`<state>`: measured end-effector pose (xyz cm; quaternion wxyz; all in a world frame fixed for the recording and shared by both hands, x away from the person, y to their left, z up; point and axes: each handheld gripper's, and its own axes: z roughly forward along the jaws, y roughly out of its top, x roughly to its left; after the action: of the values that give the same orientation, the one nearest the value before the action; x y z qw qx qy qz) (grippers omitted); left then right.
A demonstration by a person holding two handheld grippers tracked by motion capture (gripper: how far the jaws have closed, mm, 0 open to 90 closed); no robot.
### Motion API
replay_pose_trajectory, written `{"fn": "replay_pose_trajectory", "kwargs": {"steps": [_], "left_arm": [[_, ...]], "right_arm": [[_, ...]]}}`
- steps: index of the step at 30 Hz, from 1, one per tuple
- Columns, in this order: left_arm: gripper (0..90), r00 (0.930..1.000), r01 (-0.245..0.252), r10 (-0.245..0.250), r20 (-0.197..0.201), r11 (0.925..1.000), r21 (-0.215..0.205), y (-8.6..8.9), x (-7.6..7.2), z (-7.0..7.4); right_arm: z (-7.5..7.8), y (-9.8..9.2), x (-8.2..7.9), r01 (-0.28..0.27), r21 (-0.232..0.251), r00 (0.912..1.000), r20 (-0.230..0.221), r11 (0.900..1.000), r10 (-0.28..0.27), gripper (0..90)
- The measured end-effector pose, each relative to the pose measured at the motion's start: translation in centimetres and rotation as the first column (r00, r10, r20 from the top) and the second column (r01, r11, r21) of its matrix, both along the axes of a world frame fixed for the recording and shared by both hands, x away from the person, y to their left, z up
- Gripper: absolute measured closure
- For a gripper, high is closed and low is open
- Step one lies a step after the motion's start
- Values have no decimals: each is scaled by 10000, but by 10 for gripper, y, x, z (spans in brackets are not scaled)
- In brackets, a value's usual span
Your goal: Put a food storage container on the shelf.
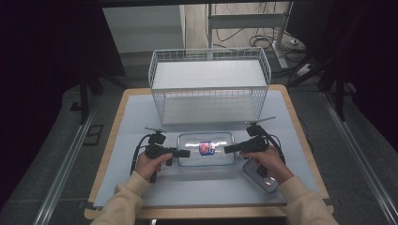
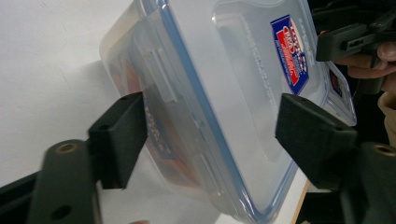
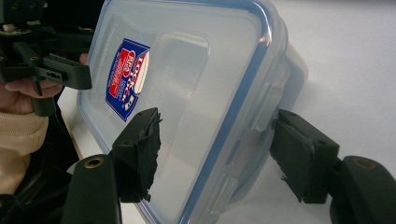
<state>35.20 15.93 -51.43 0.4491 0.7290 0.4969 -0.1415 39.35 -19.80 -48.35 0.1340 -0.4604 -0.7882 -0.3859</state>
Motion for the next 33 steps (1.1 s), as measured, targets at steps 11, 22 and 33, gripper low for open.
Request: {"fn": "replay_pose_trajectory", "kwargs": {"steps": [11, 22, 33], "left_arm": [[379, 9996, -151, 154, 251, 9998, -127, 9, -3, 5], [431, 9994, -201, 208, 289, 9995, -251, 12, -7, 8], [464, 9985, -298, 316, 455, 9988, -393, 13, -12, 9]], "right_arm": [[-1, -1, 0, -21, 71, 10000, 6, 10000, 21, 356], [2, -4, -4, 9, 140, 9999, 109, 9999, -10, 396], [1, -9, -9, 238, 545, 9997, 92, 9982, -243, 441]]}}
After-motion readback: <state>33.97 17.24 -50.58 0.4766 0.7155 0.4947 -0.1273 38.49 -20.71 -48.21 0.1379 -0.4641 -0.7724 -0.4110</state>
